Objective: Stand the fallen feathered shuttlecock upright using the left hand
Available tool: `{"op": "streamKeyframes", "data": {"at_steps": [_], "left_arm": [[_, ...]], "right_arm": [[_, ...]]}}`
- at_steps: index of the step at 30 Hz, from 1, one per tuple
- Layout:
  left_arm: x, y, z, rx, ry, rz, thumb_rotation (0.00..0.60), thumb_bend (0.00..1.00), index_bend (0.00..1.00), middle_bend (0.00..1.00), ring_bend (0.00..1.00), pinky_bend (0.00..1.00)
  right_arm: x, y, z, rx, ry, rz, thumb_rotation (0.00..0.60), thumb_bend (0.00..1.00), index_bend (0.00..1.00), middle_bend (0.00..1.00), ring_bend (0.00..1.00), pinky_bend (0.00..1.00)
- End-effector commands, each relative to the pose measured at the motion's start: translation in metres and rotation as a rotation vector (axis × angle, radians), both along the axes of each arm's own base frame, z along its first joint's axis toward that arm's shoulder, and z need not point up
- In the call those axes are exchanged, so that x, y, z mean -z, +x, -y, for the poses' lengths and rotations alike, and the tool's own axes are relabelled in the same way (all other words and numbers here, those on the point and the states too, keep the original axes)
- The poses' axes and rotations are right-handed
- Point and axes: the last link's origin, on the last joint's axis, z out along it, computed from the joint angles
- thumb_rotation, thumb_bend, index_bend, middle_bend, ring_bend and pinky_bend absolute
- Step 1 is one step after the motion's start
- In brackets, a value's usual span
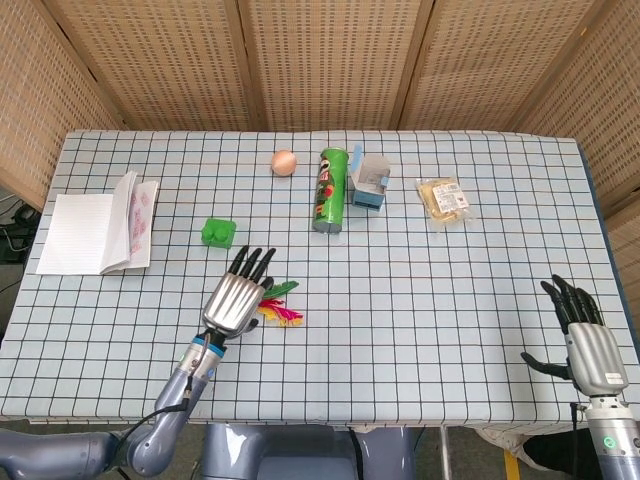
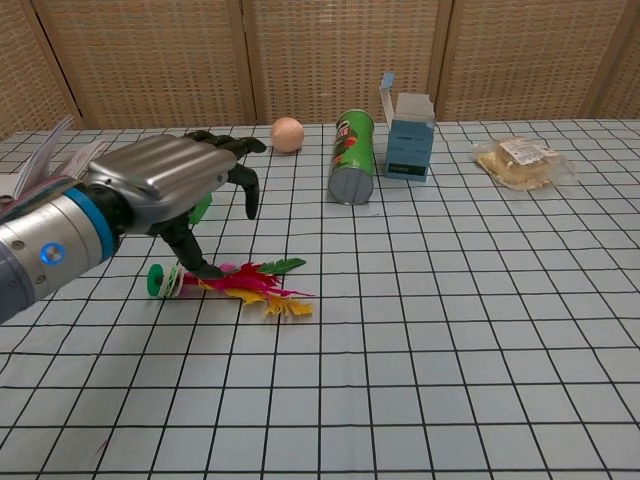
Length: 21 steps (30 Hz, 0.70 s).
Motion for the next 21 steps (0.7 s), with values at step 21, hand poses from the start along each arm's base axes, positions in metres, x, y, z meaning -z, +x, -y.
{"op": "streamKeyframes", "data": {"at_steps": [21], "left_arm": [[0.042,0.013,-0.016,-0.036,-0.021,-0.126,0.6,0.25,0.46,0.0,0.0,0.0]], "right_arm": [[-0.003,-0.005,0.002,0.004,0.001,0.032,0.6,0.04,0.03,0.0,0.0,0.0]]}}
